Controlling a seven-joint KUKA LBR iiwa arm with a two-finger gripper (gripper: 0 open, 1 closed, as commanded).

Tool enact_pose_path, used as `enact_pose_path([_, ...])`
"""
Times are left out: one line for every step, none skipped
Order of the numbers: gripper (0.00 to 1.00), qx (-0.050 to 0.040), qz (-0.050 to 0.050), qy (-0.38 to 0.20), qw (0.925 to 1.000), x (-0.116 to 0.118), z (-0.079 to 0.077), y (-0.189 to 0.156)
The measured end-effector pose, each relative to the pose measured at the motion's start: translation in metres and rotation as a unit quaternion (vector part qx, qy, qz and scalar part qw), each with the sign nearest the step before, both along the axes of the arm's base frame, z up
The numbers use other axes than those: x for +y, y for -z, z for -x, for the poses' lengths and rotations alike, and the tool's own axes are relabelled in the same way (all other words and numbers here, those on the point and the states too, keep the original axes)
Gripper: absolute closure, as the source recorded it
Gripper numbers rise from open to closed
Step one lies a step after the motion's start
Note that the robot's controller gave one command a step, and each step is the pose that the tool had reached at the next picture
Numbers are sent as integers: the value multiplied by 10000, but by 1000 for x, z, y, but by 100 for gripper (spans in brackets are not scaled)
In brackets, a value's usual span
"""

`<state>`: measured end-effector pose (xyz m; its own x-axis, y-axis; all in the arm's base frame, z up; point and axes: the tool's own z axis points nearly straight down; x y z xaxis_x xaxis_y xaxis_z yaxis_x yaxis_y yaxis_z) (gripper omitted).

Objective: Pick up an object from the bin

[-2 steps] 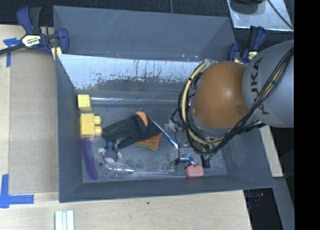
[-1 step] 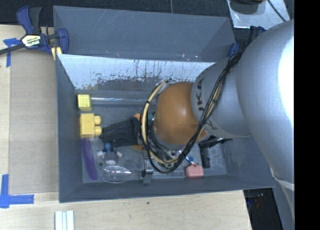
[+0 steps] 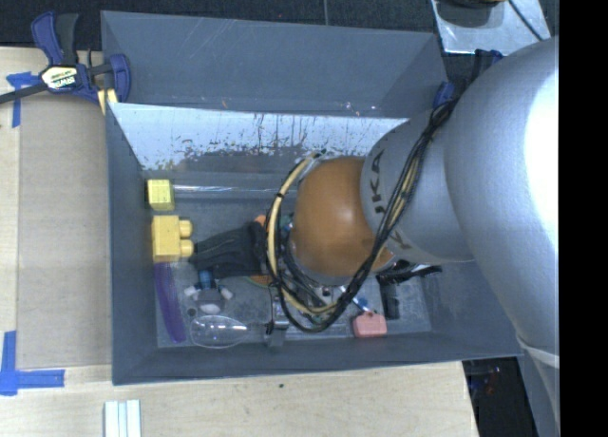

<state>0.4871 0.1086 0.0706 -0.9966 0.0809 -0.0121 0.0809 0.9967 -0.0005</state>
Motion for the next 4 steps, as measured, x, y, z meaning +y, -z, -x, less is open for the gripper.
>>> enact_pose_path([0,-1,-8,-69,10000,-2,-2,0])
enact_pose_path([0,-31,25,-1864,9825,37,-1,0])
enact_pose_path([100,-64,3,-1105,9939,62,-3,-2])
enact_pose_path([100,-64,3,-1104,9939,62,-3,-2])
